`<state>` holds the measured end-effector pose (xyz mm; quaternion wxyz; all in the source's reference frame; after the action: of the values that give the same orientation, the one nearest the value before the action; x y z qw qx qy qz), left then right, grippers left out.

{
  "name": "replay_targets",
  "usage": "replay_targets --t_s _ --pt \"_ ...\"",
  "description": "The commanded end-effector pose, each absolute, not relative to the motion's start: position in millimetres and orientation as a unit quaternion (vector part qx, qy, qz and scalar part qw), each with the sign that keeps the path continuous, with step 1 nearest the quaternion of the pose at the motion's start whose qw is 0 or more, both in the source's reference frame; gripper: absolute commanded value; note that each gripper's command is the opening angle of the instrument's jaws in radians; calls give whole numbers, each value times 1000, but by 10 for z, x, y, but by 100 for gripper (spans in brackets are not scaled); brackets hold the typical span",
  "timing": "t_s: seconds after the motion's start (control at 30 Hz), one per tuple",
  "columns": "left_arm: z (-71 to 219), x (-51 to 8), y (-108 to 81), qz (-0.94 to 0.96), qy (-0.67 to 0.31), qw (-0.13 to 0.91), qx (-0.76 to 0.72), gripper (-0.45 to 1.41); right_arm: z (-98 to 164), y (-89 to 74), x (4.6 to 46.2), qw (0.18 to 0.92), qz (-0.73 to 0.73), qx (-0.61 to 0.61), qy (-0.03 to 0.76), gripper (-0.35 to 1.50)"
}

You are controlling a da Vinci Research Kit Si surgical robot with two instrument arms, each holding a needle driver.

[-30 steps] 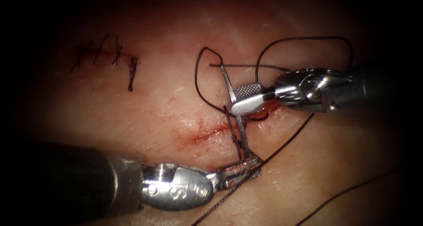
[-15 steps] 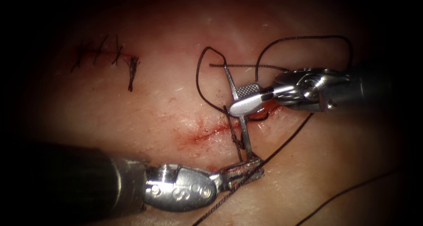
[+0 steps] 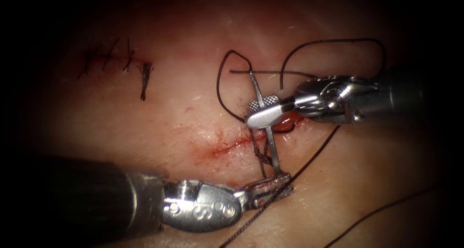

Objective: Wound Closure

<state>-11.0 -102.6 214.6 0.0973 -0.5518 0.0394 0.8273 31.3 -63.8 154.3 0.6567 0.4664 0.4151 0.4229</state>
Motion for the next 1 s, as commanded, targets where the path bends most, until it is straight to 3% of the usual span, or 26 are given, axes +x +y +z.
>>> replay_targets --t_s 0.03,0.07,0.13,0.47,0.53,0.6,0.67,0.9,1.0 --pt "2150 -116 -1037 827 37 98 -553 -45 1546 -642 319 656 424 466 416 24" --pt "2150 -116 -1037 827 37 98 -553 -45 1545 -642 318 656 424 466 416 12" --pt "2150 -116 -1036 827 37 98 -553 -45 1545 -641 318 654 426 468 414 -35" --pt "2149 -115 -1033 826 35 99 -553 -45 1537 -634 306 659 424 451 427 -35" --pt "2146 -116 -1026 822 14 131 -555 24 1535 -630 298 669 407 444 436 -35" --pt "2143 -120 -1021 817 -3 158 -555 69 1533 -626 290 676 395 436 443 -35" --pt "2139 -122 -1019 815 -10 169 -555 91 1532 -621 277 681 380 428 457 -35" --pt "2138 -125 -1019 813 -14 177 -554 98 1521 -605 237 687 347 398 499 -35" --pt "2144 -126 -1016 812 -23 189 -552 79 1517 -599 229 692 331 376 520 -35"
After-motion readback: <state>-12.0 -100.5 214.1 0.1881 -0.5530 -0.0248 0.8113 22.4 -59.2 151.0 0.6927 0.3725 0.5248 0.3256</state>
